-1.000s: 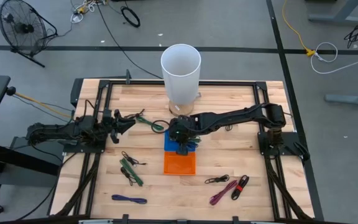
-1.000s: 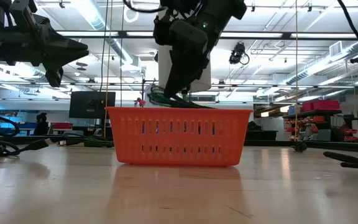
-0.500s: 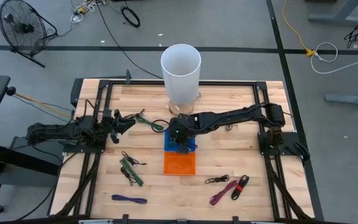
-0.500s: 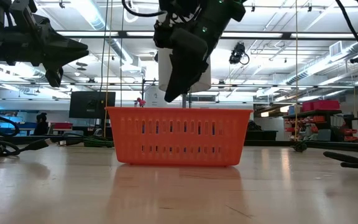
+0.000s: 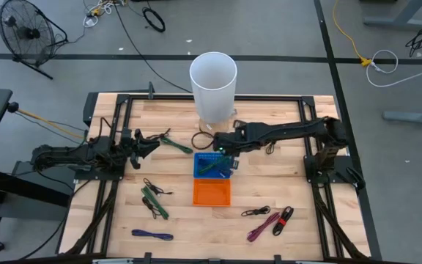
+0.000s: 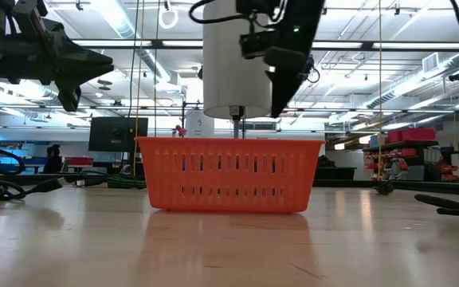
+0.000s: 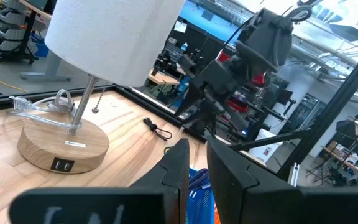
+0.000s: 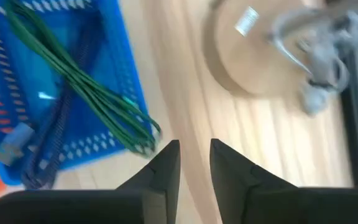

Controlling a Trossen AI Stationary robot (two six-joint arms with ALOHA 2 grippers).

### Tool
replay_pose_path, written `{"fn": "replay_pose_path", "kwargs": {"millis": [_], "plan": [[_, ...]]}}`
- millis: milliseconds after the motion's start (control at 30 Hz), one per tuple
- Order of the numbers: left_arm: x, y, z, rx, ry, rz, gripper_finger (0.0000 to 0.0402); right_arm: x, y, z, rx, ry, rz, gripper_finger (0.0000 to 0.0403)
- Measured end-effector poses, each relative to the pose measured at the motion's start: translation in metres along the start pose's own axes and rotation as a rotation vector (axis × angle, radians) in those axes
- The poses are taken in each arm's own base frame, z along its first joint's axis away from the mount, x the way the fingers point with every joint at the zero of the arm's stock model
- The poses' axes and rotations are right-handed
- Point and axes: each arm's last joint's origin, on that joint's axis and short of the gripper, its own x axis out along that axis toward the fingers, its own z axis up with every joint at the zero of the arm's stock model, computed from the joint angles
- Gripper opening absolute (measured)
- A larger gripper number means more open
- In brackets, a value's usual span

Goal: Pick & Place USB Port
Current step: Put the black charger cable into the orange bin

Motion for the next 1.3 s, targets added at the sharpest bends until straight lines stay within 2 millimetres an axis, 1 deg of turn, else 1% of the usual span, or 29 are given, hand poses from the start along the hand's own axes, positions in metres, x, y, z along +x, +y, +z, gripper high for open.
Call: {"fn": "replay_pose_path", "kwargs": {"millis": [100,233,333,400,467,533,633,767,967,1133,1300], "plan": [[0.000,0.000,-0.001,0.002,0.013,-0.010,0.0060,-0.005,-0.003,-0.019,0.033,0.025,-0.023,0.0086],[0.000,0.000,-0.002,0.003,0.035,-0.028,0.0060,-0.002,-0.011,-0.058,0.106,0.055,-0.048,0.0087],[0.000,0.000,-0.002,0.004,0.039,-0.030,0.0060,-0.002,-0.018,-0.088,0.190,0.041,-0.047,0.0087],[0.000,0.000,-0.002,0.005,0.039,-0.030,0.0060,-0.002,-0.024,-0.108,0.265,0.029,-0.053,0.0087],[0.000,0.000,-0.002,0.004,0.039,-0.030,0.0060,-0.003,-0.031,-0.124,0.375,-0.010,-0.061,0.0087],[0.000,0.000,-0.002,0.004,0.038,-0.030,0.0060,-0.004,-0.036,-0.138,0.466,-0.050,-0.053,0.0087],[0.000,0.000,-0.002,0.003,0.037,-0.031,0.0060,-0.001,-0.042,-0.156,0.554,-0.098,-0.036,0.0087],[0.000,0.000,-0.002,-0.010,0.033,-0.024,0.0060,0.006,-0.048,-0.171,0.722,-0.142,-0.023,0.0087],[0.000,0.000,-0.002,-0.049,0.030,-0.018,0.0060,0.027,-0.053,-0.191,0.803,-0.086,-0.086,0.0098],[0.000,0.000,-0.002,-0.049,0.030,-0.018,0.0060,0.041,-0.055,-0.199,0.852,-0.094,-0.093,0.0123],[0.000,0.000,-0.002,-0.056,0.029,-0.017,0.0060,0.045,-0.055,-0.202,0.911,-0.080,-0.075,0.0162]]}}
